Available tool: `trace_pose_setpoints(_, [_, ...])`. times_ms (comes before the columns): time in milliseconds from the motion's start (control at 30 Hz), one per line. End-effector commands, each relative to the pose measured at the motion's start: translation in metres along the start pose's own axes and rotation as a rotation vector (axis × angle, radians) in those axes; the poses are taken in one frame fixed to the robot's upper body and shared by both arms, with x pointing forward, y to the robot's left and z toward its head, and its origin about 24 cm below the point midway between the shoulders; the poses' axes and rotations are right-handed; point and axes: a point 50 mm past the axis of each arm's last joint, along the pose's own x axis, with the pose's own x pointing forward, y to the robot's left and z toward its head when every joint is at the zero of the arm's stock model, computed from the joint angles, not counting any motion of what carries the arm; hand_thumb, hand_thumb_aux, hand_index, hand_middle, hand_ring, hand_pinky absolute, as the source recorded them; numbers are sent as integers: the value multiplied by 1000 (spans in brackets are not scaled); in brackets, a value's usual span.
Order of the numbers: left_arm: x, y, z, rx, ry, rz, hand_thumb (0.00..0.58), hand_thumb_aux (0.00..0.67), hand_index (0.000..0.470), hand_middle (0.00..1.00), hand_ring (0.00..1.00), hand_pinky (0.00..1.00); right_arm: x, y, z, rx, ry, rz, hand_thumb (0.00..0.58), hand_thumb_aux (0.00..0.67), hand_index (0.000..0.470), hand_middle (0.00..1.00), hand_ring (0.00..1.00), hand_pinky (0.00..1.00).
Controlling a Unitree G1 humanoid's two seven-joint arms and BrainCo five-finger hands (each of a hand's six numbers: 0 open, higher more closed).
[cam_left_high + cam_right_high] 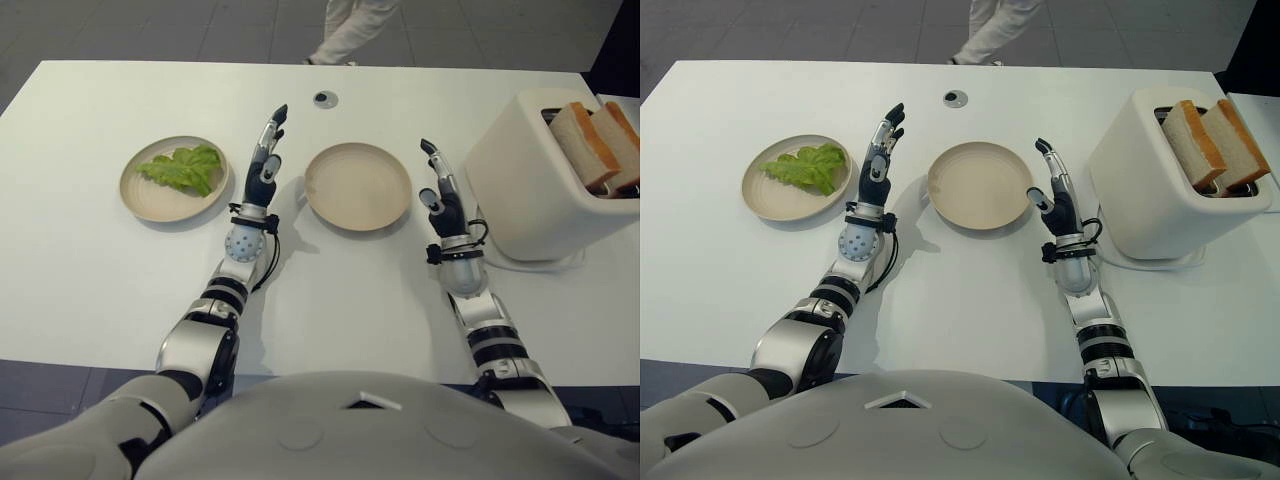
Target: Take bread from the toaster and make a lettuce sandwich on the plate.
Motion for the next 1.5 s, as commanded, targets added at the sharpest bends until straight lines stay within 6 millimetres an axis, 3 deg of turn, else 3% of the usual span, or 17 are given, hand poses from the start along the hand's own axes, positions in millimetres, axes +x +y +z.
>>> trace_pose_setpoints(33, [-33, -7, -22, -18, 146, -12, 0, 0, 0, 0, 0, 0, 2, -3, -2, -6, 6, -4, 0, 0, 0, 0, 0, 0])
trace_pose_setpoints(1500, [-33, -6, -25, -16, 166, -35, 0, 0, 0, 0, 0, 0, 4, -4, 0, 130, 0, -38, 0, 0, 0, 0, 0, 0])
